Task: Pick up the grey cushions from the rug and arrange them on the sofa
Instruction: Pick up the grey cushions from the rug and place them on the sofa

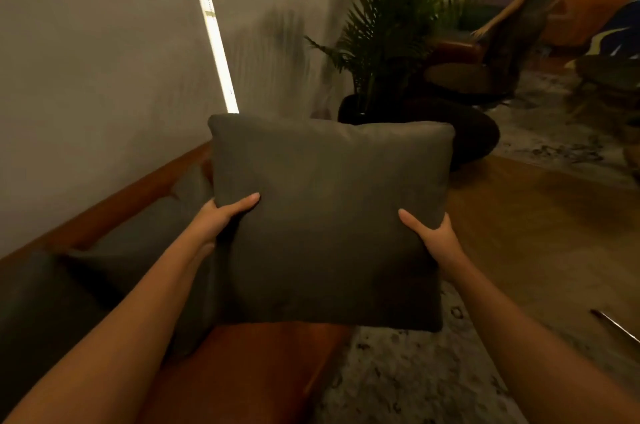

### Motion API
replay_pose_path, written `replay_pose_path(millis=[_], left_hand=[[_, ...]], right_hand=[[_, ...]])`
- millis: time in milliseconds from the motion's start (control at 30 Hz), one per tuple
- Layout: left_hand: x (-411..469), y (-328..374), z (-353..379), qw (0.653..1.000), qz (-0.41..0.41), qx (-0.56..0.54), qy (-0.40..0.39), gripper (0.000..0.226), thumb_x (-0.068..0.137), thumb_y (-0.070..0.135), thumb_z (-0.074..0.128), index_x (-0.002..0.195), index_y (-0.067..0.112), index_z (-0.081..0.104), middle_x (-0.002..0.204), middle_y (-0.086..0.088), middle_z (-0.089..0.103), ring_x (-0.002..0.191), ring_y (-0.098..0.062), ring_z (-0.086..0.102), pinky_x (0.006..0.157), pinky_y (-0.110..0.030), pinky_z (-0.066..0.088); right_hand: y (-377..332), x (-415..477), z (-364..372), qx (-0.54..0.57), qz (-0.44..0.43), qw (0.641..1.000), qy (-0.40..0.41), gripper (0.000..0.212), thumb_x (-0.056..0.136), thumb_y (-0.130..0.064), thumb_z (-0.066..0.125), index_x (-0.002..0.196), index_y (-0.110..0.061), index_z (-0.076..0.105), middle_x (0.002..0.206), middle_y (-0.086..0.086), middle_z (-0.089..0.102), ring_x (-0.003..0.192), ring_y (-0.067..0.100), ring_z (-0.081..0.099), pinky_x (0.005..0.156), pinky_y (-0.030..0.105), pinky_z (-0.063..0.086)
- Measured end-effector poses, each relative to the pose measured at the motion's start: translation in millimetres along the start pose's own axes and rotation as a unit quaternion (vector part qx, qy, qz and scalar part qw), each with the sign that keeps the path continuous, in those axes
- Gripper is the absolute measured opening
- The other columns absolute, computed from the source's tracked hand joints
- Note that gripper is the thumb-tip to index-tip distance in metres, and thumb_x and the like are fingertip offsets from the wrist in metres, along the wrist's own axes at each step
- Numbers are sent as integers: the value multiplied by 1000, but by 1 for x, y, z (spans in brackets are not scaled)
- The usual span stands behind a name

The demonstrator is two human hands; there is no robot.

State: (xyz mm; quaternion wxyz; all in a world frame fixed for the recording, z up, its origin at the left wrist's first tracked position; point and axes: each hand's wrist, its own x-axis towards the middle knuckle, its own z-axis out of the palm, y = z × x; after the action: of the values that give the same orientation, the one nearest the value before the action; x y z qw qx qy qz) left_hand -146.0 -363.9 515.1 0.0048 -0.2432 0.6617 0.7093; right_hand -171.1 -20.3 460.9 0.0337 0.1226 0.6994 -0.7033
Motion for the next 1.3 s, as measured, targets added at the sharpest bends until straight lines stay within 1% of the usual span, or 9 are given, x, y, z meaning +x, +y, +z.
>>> replay_pose_path(millis=[167,300,400,500,600,867,1067,1133,1300], left_hand=[[54,-3,44,998,-60,3,-13,55,72,14,76,123,4,57,112,-9,66,86,-19,65,65,-30,52],[77,-5,64,995,-103,-10,-16,19,79,20,69,97,13,67,110,-6,69,75,-16,68,66,-30,50],[95,2,73,992,-124,-10,-7,47,75,48,69,110,16,65,95,-1,73,82,-15,70,87,-37,48],[115,0,83,989,-144,41,-17,99,45,75,74,128,22,57,129,3,58,122,-21,50,113,-53,17],[130,0,98,986,-150,67,-10,76,76,69,53,136,22,45,131,5,47,125,-18,40,112,-57,8],[191,-22,96,973,-217,73,-21,124,40,84,63,146,28,33,154,-5,29,141,-39,20,102,-75,-3],[241,-69,86,980,-200,-1,-2,110,40,87,64,134,29,51,136,0,55,126,-28,49,109,-60,27],[246,-76,91,985,-170,-22,-7,87,61,84,53,128,28,56,127,1,61,118,-26,55,106,-55,35],[275,-93,81,989,-132,-59,-35,66,81,73,39,122,26,59,115,2,68,110,-22,62,97,-48,47]], right_hand=[[17,43,-29,8,-10,999,-32,107,52,-45,86,142,-23,35,131,-6,53,124,19,51,100,36,44],[33,68,-37,13,15,998,-63,110,45,-43,93,139,-25,41,133,-6,57,121,19,56,102,44,46],[48,85,-37,15,33,998,-58,99,49,-33,90,135,-28,41,127,-9,59,117,17,58,100,43,47],[66,98,-32,18,46,997,-64,78,57,-24,86,122,-37,44,117,-17,60,107,8,60,95,39,49],[82,108,-26,23,69,996,-58,81,61,-21,86,128,-32,40,118,-15,58,111,13,57,95,37,48],[123,142,-9,18,121,992,-42,101,62,-15,88,144,-23,30,134,-6,52,118,13,54,93,31,48],[153,161,8,-15,152,987,-39,121,46,-29,92,145,-25,24,135,-5,50,124,19,50,106,44,42],[162,167,16,-25,152,988,-29,122,41,-34,93,142,-28,25,133,-6,50,124,19,50,107,46,42],[177,187,36,-24,149,988,-5,109,60,-8,88,144,-27,21,121,-16,47,119,12,47,107,37,41]])
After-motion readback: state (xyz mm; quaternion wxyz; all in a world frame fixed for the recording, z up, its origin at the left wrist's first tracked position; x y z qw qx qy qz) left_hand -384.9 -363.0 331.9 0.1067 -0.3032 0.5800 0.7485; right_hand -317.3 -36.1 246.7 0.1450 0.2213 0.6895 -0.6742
